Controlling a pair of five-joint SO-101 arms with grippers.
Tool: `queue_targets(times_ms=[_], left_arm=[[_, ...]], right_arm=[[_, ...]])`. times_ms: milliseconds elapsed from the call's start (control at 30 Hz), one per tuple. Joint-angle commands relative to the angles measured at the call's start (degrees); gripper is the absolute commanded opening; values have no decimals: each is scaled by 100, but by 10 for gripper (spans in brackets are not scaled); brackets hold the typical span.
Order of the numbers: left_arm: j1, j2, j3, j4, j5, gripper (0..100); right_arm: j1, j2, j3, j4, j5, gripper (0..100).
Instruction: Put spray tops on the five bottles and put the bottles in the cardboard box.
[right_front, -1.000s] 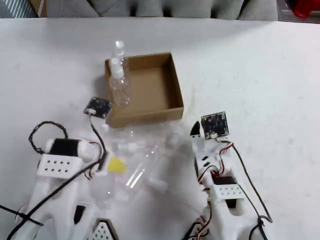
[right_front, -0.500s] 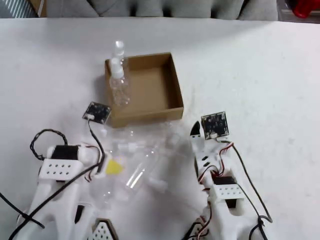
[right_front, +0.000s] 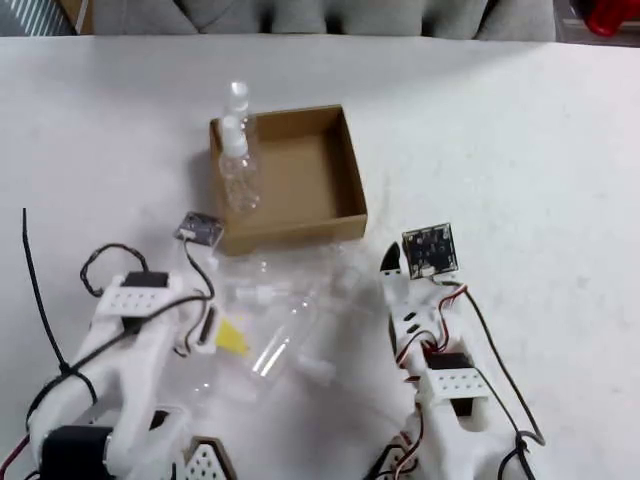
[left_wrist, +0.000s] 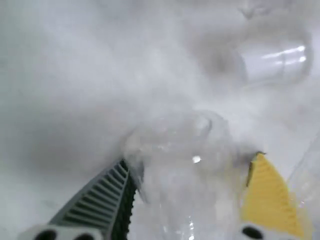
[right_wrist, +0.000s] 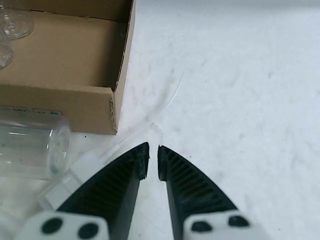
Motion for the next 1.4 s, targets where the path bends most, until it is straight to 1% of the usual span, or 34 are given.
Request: queue_targets(times_ms=[0, 67, 100, 167, 200, 267, 367, 500, 533, 600, 767, 900, 967, 1100, 1167, 1267, 1333, 1367], left_arm=[[-66, -31, -440, -149, 158, 144], [-66, -154, -527, -149, 141, 24], [-66, -224, -545, -123, 141, 11], [-75, -400, -589, 123, 149, 66], [-75, -497, -642, 246, 176, 75], [-92, -699, -809, 563, 185, 75], [-365, -927, -1196, 985, 299, 75], [-1015, -1007, -1820, 1275, 730, 75], [-1165, -1007, -1916, 1257, 932, 75], [-1376, -1007, -1960, 1231, 1565, 76], [-1508, -998, -1855, 782, 3059, 80], [-1508, -998, -1591, 237, 3613, 85], [-1508, -998, -1398, -18, 3736, 127], [-1473, -998, -862, -492, 3780, 302], [-1490, -998, -598, -738, 3780, 361], [-1499, -998, -299, -1037, 3736, 373], [-1499, -998, -185, -1055, 3701, 377], [-1499, -998, -141, -1046, 3552, 377]], right_arm=[[-31, 13, -35, 13, -18, 15], [-31, 13, -35, 13, -18, 15], [-31, 13, -35, 13, -18, 15], [-31, 13, -35, 13, -18, 15], [-31, 13, -35, 13, -18, 15], [-31, 13, -35, 13, -18, 15], [-31, 13, -35, 13, -18, 15], [-31, 13, -35, 13, -18, 15], [-31, 13, -35, 13, -18, 15], [-31, 13, -35, 13, -18, 15], [-40, 13, -35, 13, -18, 15], [-31, 13, -35, 13, -18, 15], [-31, 13, -35, 13, -18, 15], [-31, 13, -35, 13, -18, 15], [-40, 13, -35, 13, -18, 15], [-40, 13, -35, 13, -18, 15], [-40, 13, -35, 13, -18, 15], [-40, 13, -35, 13, -18, 15]])
